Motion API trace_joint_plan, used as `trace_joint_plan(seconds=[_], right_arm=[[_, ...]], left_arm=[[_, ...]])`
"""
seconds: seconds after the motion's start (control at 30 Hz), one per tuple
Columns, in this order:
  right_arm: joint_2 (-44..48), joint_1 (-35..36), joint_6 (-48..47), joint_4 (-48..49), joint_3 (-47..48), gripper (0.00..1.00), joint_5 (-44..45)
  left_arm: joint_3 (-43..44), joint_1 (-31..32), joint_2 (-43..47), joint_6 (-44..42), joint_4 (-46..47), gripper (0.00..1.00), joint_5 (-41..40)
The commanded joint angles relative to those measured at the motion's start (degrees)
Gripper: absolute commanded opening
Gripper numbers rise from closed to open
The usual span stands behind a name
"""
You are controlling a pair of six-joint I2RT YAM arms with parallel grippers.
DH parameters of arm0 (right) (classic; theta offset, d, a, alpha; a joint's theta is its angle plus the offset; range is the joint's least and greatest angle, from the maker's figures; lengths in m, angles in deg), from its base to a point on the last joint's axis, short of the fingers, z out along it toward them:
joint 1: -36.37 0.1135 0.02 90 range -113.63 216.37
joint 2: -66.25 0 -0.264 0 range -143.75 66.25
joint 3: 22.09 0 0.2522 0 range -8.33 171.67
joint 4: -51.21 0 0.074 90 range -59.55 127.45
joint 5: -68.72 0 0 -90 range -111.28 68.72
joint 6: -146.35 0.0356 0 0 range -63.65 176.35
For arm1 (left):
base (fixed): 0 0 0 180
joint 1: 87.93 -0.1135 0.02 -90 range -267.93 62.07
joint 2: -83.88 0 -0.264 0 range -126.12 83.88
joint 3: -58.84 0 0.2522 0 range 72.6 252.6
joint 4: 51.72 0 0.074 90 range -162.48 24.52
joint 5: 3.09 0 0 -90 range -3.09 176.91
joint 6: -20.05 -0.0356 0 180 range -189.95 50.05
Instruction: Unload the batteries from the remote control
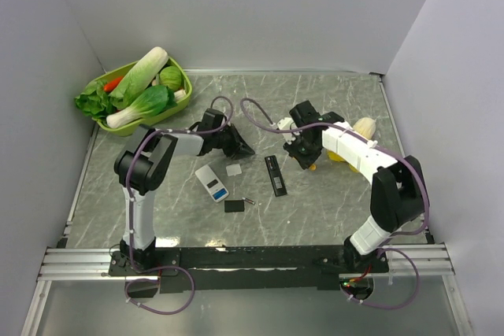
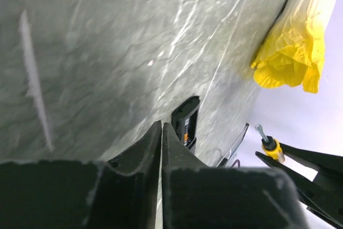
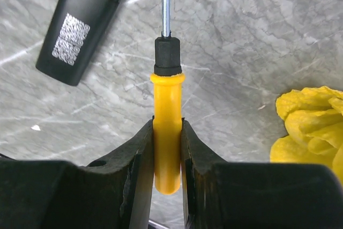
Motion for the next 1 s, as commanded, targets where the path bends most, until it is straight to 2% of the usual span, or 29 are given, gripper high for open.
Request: trace_joint_plan(seconds=[0.0,0.1,0.27,0.43,0.57,0.97], right_arm=[[-1.22,3.15,-3.92,-1.99,2.57,0.0,2.95],[-2.19,4.47,-3.74,-1.72,3.19,0.0,7.96],[-4.11,7.02,-5.58,-1.9,3.45,0.0,14.72],[-6.14,8.6,-6.64,-2.42,4.15,0.0,16.75],[-7.02,10.8,-7.96,-1.81,3.98,0.0,18.95],[-8.34,12.82,-7.87,-0.94,2.84,0.0,19.92]], left_arm=[[-2.84,0.92,1.54,0.63,2.06,0.04,0.24],[-3.99,1.36,1.54,1.6,4.87,0.01,1.29],[-4.96,1.8,3.3,1.77,7.51,0.03,2.26],[-4.52,1.89,3.83,2.04,7.77,0.1,3.05],[-5.22,1.89,3.21,3.53,9.62,0.11,4.11],[-3.99,3.29,0.49,5.11,7.95,0.07,3.58]])
